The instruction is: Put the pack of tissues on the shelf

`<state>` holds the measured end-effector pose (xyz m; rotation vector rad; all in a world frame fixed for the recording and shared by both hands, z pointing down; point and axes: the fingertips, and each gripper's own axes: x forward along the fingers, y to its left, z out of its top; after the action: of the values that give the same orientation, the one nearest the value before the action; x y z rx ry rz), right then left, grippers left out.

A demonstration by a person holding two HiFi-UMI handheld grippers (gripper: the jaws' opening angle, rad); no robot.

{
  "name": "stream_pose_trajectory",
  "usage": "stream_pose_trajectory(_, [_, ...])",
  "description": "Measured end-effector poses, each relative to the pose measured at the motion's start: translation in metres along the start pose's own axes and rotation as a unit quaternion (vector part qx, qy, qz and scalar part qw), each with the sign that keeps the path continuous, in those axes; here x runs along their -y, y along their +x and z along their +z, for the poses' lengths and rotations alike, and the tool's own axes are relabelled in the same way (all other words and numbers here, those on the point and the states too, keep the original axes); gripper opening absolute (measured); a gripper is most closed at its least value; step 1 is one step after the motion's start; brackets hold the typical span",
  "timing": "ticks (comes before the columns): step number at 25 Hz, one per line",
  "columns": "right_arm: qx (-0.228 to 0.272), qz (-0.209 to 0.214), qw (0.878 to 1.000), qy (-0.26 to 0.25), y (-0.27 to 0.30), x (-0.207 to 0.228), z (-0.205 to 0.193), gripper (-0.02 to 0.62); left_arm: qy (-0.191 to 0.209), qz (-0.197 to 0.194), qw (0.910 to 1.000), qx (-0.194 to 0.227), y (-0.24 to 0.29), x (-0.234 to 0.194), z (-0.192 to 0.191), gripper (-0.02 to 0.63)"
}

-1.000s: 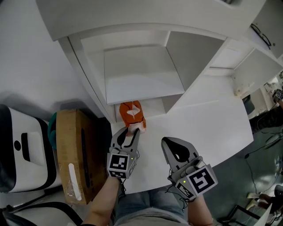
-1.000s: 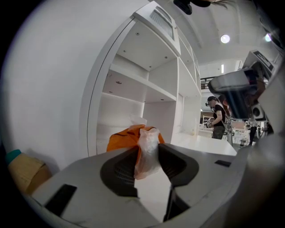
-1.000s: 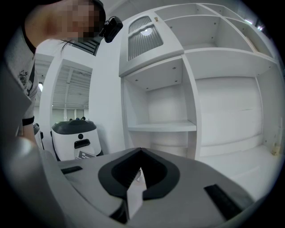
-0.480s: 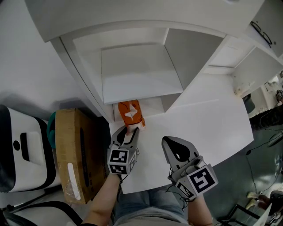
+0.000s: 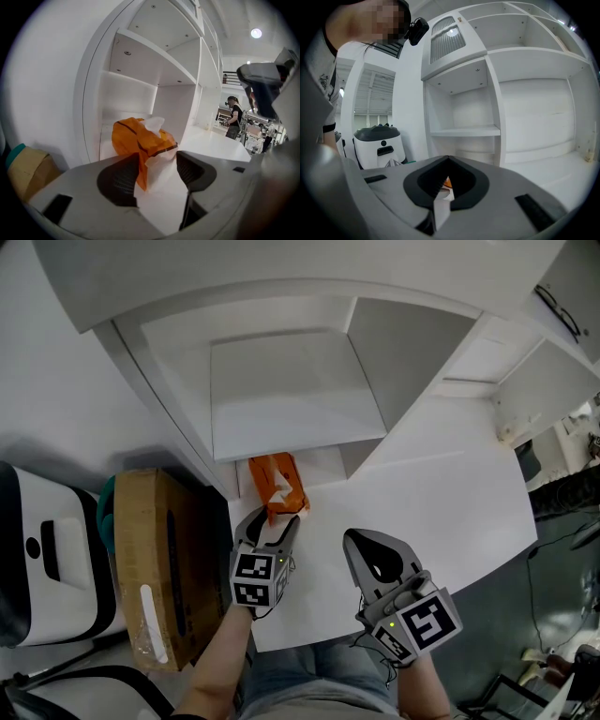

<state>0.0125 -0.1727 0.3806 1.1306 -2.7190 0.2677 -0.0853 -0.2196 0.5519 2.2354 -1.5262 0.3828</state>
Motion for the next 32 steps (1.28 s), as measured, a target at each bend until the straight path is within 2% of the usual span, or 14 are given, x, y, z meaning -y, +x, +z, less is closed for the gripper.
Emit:
stream_pose_trajectory(9, [0.002,0.006,1.0,0.003,-0.002,0.004,0.001,0.009,-0.011,0.019,0.9997,-0.013,-0.007,0.007,-0.014,0.284])
stream_pose_trajectory(15, [0.001,0.011,1.0,0.003,-0.001,0.004,-0.001,0.009,-0.016,0.026,0.999,-0.032,-0.005,0.006,-0.027,0.219])
stream_pose_trajectory(32, [-0.007,-0.01,1.0,0.006,0.0,0.018,-0.003,0.009,-0.027,0.054,0.9981,-0.017,0.026,-0.027,0.005,0.218])
